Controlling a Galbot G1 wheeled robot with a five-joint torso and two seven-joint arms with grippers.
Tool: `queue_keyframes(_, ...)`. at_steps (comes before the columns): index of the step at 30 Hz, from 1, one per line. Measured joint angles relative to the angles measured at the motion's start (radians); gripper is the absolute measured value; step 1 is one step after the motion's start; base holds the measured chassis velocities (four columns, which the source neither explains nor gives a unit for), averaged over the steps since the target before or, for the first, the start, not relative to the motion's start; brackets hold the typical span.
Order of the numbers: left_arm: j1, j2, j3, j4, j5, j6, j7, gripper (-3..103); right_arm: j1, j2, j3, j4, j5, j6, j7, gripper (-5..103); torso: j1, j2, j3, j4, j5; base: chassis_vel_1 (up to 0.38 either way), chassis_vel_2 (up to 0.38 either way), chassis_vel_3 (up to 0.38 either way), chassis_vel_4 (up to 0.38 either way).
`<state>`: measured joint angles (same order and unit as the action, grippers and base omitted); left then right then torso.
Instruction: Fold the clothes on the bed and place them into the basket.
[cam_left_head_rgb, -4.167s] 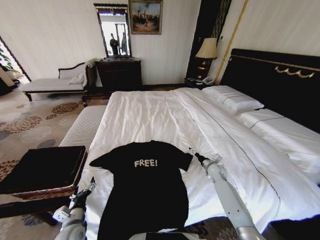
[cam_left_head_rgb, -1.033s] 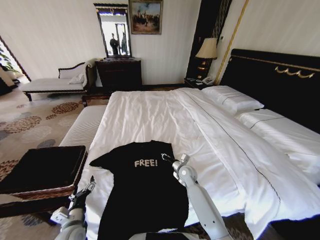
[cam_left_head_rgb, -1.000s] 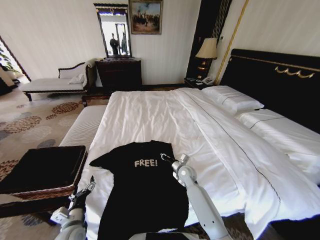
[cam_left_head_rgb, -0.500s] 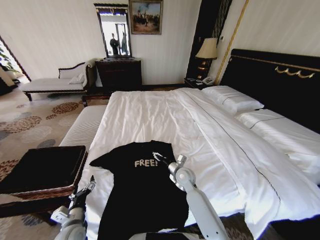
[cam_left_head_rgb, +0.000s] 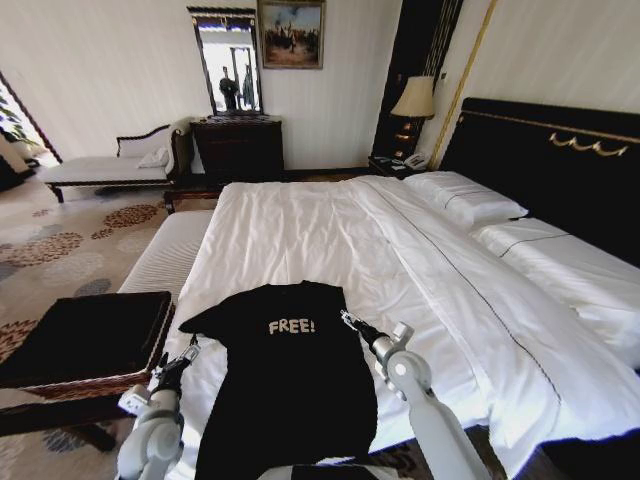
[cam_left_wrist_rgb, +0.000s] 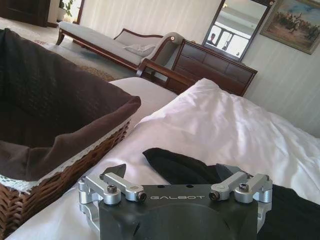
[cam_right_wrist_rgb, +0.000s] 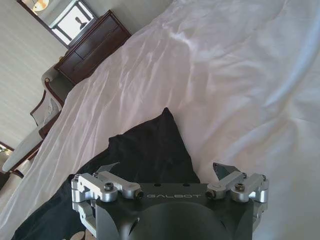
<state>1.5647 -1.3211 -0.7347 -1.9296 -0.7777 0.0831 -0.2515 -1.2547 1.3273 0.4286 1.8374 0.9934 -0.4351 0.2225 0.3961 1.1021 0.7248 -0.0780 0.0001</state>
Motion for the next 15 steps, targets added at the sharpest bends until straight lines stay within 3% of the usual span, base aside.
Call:
queue_keyframes(9, -0.053, 0.015, -0.004, 0.088, -0.02, 0.003, 0.002, 103, 0.002, -0.002, 0.009, 0.005, 0.003, 0.0, 0.001, 100, 0.0, 0.0, 0.0, 0.0004, -0.0002, 0.0, 0.0, 0.0, 0.0)
queue_keyframes(15, -0.081, 0.012, -0.006, 0.12, -0.023, -0.001, 0.01, 89, 0.006, 0.0, 0.002, -0.001, 0.004, -0.001, 0.003, 100, 0.0, 0.0, 0.0, 0.0003, -0.0001, 0.0, 0.0, 0.0, 0.0)
